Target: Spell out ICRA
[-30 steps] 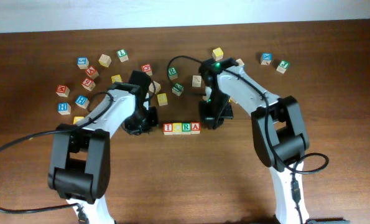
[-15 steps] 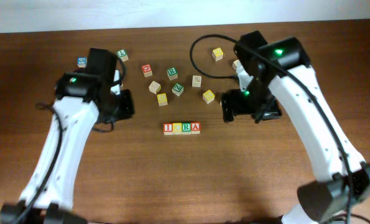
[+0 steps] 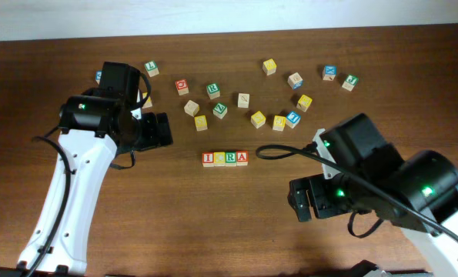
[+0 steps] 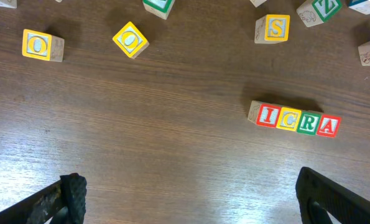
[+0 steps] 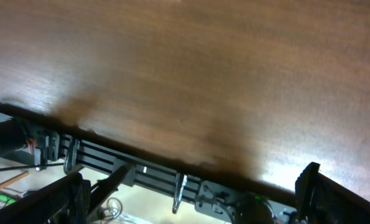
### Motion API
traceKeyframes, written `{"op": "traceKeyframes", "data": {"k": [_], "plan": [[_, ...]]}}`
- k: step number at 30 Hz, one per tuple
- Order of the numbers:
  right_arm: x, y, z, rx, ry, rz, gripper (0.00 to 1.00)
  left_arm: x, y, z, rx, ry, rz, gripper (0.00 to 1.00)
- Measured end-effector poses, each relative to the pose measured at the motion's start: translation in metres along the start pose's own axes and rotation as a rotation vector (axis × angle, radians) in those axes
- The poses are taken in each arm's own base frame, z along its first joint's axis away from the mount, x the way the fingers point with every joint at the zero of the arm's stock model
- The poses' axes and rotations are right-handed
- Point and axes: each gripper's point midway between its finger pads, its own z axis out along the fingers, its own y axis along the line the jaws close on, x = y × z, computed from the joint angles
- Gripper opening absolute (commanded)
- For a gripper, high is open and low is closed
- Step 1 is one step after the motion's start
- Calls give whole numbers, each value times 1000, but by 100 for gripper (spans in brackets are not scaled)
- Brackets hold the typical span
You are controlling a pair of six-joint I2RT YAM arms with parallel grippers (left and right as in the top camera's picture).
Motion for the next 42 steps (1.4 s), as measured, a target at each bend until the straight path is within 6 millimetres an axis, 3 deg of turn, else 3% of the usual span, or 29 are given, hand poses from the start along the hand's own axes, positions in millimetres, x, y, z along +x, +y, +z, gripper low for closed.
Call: {"op": "traceKeyframes", "data": {"k": [4, 16, 20, 23, 28, 32, 36, 42], "plan": [[-1, 0, 11, 13, 51, 24, 98, 0, 0, 0, 0, -2, 0, 99], [1, 0, 18, 25, 102, 30, 98, 0, 0, 0, 0, -1, 0, 99], [-17, 5, 17, 5, 18, -47, 98, 0, 0, 0, 0, -2, 0, 99], [-20, 2, -1, -6, -96, -119, 98, 0, 0, 0, 0, -2, 0, 99], [-20, -40, -56, 55, -395, -43, 98, 0, 0, 0, 0, -1, 0, 99], [7, -66, -78, 118, -603, 18, 98, 0, 0, 0, 0, -2, 0, 99], [33, -87, -63, 189, -760, 66, 98, -1, 0, 0, 0, -3, 0, 99], [28, -90, -26, 208, -916, -77, 98, -1, 0, 0, 1, -2, 0, 99]]}}
